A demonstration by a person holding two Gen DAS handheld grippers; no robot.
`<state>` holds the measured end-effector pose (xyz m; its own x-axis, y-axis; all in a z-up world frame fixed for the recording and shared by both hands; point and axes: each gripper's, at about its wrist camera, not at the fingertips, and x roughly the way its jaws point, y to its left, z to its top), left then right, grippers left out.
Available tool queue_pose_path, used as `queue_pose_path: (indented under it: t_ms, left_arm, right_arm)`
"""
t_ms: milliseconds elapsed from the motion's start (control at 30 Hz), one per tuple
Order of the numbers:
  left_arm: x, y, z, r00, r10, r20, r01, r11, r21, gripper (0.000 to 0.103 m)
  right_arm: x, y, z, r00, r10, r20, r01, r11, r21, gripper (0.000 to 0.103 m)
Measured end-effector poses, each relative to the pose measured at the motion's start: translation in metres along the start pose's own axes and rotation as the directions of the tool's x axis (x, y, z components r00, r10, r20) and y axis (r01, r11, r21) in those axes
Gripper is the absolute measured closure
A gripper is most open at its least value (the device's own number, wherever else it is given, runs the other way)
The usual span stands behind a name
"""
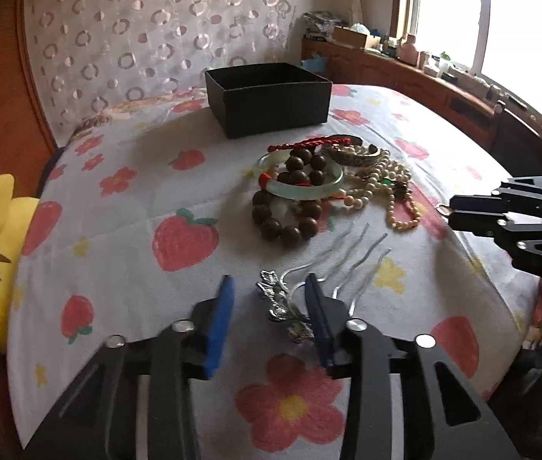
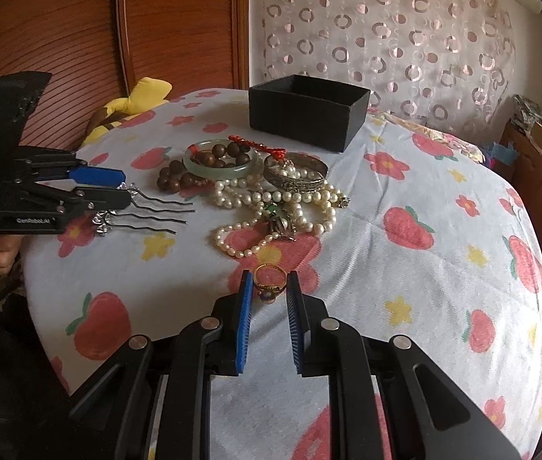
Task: Organize jewelry
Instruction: 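Lift the comb with the left gripper while the right gripper lifts the ring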
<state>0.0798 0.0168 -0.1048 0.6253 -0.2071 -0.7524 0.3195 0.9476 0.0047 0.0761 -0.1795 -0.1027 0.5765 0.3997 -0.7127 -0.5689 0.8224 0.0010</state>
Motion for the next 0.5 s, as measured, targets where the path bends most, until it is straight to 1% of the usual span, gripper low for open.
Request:
queue_pose_path:
  t_ms: [67,100,133,167,267,333,500]
  left_arm:
    - [0.002,0.002,0.001,1.0,-0.02,-0.007,0.019,1.0,-0.007,0.063]
    - [0.003,0.003,0.001,0.999,-0.033,-0.008,0.033,0.999,-0.013,0.064]
    - [0.003,0.003,0.001,0.999,-0.052,-0.005,0.051,0.998,-0.019,0.071]
    - [0.003,0.001,0.0,0.998,-0.069,-0.003,0.069,0.997,-0.018,0.075]
    - [0.0,-0.003,-0.002,0.999,-0.044,0.012,0.044,0.999,-0.01,0.076]
    - [-0.005,-0.003,-0.003,0.998,-0.058,0.028,0.059,0.998,-0.027,0.082]
    - [-0.016,-0.008,-0.004,0.997,-0.053,0.054,0.054,0.998,-0.023,0.085]
  right_arm:
    - [-0.001,0.002,0.001,1.0,0.003,0.005,-0.003,1.0,0.0,0.084]
    - [-0.002,0.002,0.001,1.0,0.004,0.008,-0.004,1.0,0.001,0.084]
    - [-0.002,0.003,0.002,1.0,0.007,0.012,-0.007,1.0,0.001,0.084]
    - [-0.003,0.003,0.002,1.0,0.007,0.016,-0.007,1.0,0.002,0.084]
    - [-0.005,0.003,0.001,1.0,0.011,0.023,-0.011,1.0,0.007,0.083]
    - [-0.006,0.002,0.0,1.0,0.01,0.026,-0.01,1.0,0.009,0.084]
    - [-0.011,0.0,0.0,0.999,0.008,0.04,-0.008,1.0,0.018,0.084]
